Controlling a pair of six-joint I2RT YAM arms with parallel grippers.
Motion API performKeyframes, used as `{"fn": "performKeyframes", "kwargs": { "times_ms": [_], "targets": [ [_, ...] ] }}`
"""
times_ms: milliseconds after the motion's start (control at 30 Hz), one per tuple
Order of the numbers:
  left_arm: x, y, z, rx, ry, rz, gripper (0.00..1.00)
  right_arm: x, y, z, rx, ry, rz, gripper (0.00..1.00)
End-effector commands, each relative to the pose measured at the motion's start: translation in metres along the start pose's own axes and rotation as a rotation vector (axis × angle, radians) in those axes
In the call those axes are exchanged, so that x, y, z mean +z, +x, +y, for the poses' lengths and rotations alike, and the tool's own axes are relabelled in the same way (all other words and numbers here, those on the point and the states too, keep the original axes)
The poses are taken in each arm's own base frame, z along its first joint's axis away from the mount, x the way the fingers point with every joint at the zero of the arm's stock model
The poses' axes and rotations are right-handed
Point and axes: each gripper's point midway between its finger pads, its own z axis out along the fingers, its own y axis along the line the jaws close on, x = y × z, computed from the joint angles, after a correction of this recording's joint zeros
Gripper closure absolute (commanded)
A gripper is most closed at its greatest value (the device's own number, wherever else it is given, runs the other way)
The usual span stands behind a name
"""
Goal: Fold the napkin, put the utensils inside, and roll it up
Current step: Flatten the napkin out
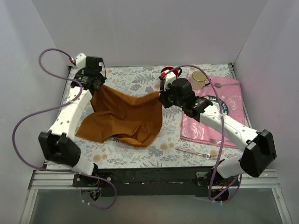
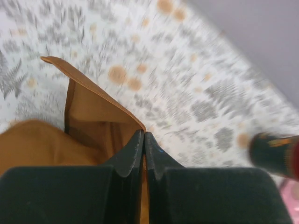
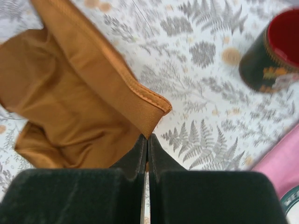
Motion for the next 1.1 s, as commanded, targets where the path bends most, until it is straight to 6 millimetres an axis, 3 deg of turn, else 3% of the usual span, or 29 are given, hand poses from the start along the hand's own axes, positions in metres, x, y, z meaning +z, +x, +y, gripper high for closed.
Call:
{"fn": "performKeyframes", "kwargs": {
  "times_ms": [0, 33, 67, 167, 200, 400, 500, 600, 733, 833, 867, 900, 933, 967, 1000, 1033, 1067],
  "targets": [
    [-0.1, -0.095, 0.0, -0.065, 0.178, -0.298, 1.0, -0.047, -0.075, 0.028, -0.161, -0.142, -0.203, 0.99],
    [-0.115, -0.109, 0.0, -0.092, 0.212, -0.35, 1.0, -0.055, -0.084, 0.033, -0.174, -0.159, -0.232, 0.99],
    [-0.143, -0.124, 0.007, -0.124, 0.255, -0.409, 1.0, -0.063, -0.093, 0.039, -0.19, -0.178, -0.265, 0.99],
    [-0.184, -0.154, 0.019, -0.173, 0.302, -0.533, 1.0, -0.098, -0.123, 0.07, -0.227, -0.287, -0.392, 0.99],
    [-0.209, -0.169, 0.025, -0.198, 0.34, -0.593, 1.0, -0.116, -0.138, 0.084, -0.244, -0.33, -0.451, 0.99],
    [-0.298, -0.211, 0.048, -0.249, 0.48, -0.786, 1.0, -0.183, -0.182, 0.128, -0.303, -0.467, -0.614, 0.99],
    [-0.325, -0.222, 0.059, -0.262, 0.516, -0.861, 1.0, -0.214, -0.199, 0.138, -0.3, -0.527, -0.697, 0.99],
    [-0.336, -0.228, 0.065, -0.256, 0.513, -0.905, 1.0, -0.225, -0.206, 0.136, -0.275, -0.522, -0.74, 0.99],
    [-0.3, -0.226, 0.06, -0.209, 0.388, -0.875, 1.0, -0.213, -0.212, 0.113, -0.155, -0.389, -0.764, 0.99],
    [-0.246, -0.216, 0.043, -0.136, 0.274, -0.819, 1.0, -0.174, -0.205, 0.074, -0.048, -0.19, -0.691, 0.99],
    [-0.209, -0.207, 0.026, -0.081, 0.224, -0.764, 1.0, -0.163, -0.206, 0.057, 0.0, -0.138, -0.667, 0.99],
    [-0.188, -0.202, 0.02, -0.046, 0.182, -0.733, 1.0, -0.136, -0.194, 0.041, 0.032, -0.067, -0.585, 0.99],
    [-0.162, -0.194, 0.01, -0.006, 0.151, -0.694, 1.0, -0.121, -0.189, 0.03, 0.053, -0.04, -0.544, 0.99],
    [-0.126, -0.188, -0.011, 0.043, 0.127, -0.635, 1.0, -0.091, -0.182, 0.007, 0.104, -0.004, -0.475, 0.99],
    [-0.095, -0.17, -0.022, 0.117, 0.112, -0.548, 1.0, -0.074, -0.169, -0.006, 0.128, 0.024, -0.404, 0.99],
    [-0.073, -0.165, -0.029, 0.158, 0.09, -0.514, 1.0, -0.056, -0.159, -0.015, 0.15, 0.028, -0.353, 0.99],
    [-0.049, -0.157, -0.035, 0.203, 0.072, -0.486, 1.0, -0.018, -0.135, -0.037, 0.184, 0.057, -0.251, 0.99]
  ]
}}
